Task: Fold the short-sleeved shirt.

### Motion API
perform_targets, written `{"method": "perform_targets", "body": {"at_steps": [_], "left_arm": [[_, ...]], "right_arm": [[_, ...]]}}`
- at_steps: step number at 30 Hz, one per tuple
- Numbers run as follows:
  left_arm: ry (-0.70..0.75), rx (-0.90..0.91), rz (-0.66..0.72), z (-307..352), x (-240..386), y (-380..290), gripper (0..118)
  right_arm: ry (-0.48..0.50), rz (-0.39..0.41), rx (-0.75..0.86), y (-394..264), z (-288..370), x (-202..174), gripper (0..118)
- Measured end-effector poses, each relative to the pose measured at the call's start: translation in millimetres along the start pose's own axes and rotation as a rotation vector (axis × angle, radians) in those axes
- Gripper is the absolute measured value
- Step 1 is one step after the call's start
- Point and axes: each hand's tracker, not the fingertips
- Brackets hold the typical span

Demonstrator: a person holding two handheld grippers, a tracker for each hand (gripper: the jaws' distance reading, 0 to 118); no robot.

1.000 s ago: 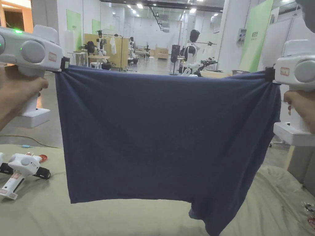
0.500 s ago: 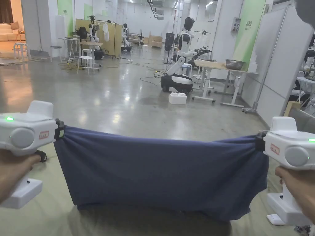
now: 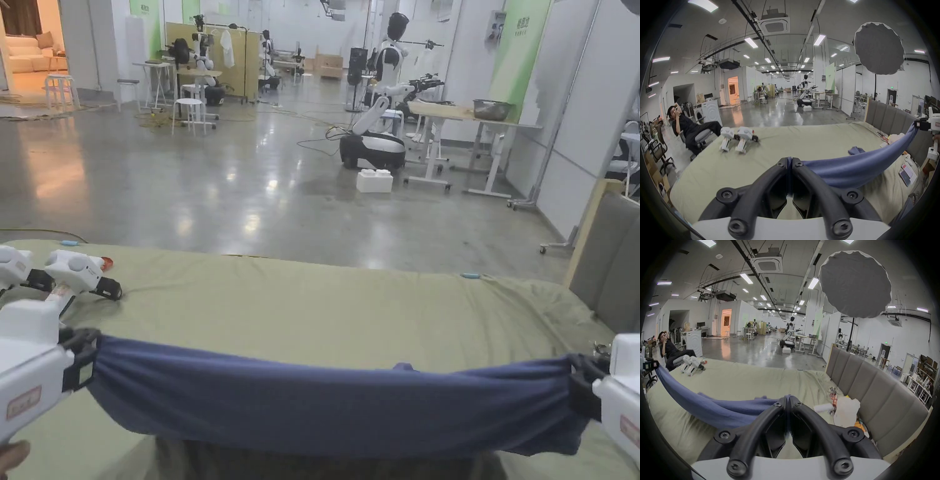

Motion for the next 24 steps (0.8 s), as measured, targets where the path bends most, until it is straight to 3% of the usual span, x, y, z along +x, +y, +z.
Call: {"method": "perform_targets", "body": {"at_steps": [8, 12, 15, 22, 24], "left_arm": [[0.028, -0.187, 0.034, 41, 10, -110, 1], [0.002, -0.338, 0.031, 30, 6, -167, 1], [0.007, -0.457, 0.016, 22, 7, -208, 1], [0.009, -0.571, 0.049, 7, 4, -260, 1], [0.015, -0.578, 0.084, 1, 1, -264, 5]], "right_arm": [[0.014, 0.017, -0.222, -112, 38, -16, 2], [0.025, 0.013, -0.344, -169, 43, -22, 2], [0.014, 0.057, -0.440, -208, 41, -29, 2], [0.021, 0.152, -0.597, -256, 20, -40, 3], [0.017, 0.136, -0.596, -258, 16, -43, 11]]}}
